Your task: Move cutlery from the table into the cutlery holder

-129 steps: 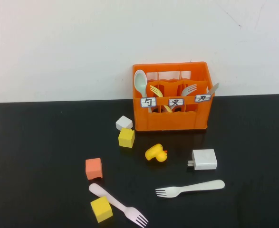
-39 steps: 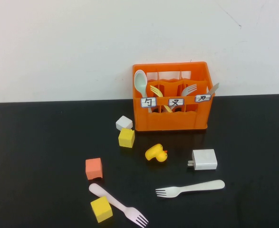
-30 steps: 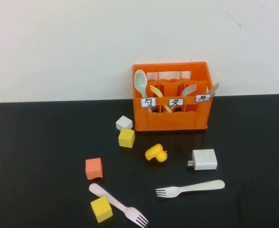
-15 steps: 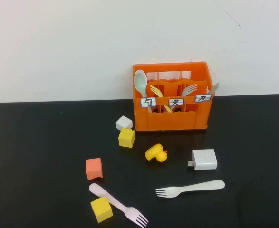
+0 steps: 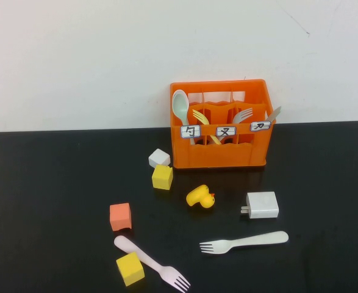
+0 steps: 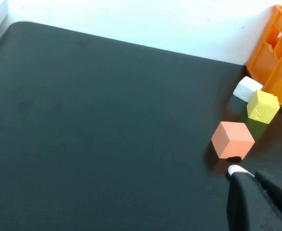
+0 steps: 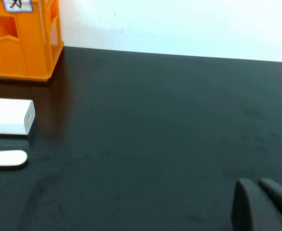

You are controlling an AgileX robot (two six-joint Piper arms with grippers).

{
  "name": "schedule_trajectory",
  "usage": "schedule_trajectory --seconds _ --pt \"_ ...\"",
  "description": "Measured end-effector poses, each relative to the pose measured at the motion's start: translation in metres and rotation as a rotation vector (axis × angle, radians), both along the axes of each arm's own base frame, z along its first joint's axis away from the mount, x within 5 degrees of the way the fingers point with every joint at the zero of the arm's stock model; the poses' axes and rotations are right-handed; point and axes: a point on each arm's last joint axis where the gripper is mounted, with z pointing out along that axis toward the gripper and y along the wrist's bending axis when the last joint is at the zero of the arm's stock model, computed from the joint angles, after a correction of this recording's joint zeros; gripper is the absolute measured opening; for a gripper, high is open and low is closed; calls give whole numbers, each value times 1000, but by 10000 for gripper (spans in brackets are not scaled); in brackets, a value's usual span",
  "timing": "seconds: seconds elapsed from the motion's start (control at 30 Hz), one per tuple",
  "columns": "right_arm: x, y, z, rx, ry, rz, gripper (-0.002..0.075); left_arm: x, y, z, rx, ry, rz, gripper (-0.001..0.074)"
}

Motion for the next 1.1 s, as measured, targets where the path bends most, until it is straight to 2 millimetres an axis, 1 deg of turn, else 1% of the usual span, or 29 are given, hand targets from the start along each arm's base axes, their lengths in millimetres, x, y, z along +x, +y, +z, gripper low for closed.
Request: schedule_trajectory --seconds 0.2,0.33,0.43,0.53,0.67,0.73,0.9,1.1 --pt "0 0 0 0 -2 0 -2 0 0 0 0 -2 0 -1" --pt "2 0 4 -2 -64 2 -2 1 0 3 -7 -49 4 -1" --pt "4 0 15 -6 -190 5 -2 3 1 14 -16 -176 13 -1" --pt "5 1 31 -11 -372 10 -2 3 2 32 -31 -375 29 -1" --pt "3 1 50 -17 -581 16 -2 -1 4 54 -47 -619 47 -1" --pt "1 2 56 -17 -651 19 -2 -5 5 62 -53 -715 54 -1" --pt "-2 2 64 -19 -750 22 -2 -13 7 76 -67 -887 68 -1" --pt "-3 2 65 -20 -763 22 -2 -18 8 82 -95 -977 72 -1"
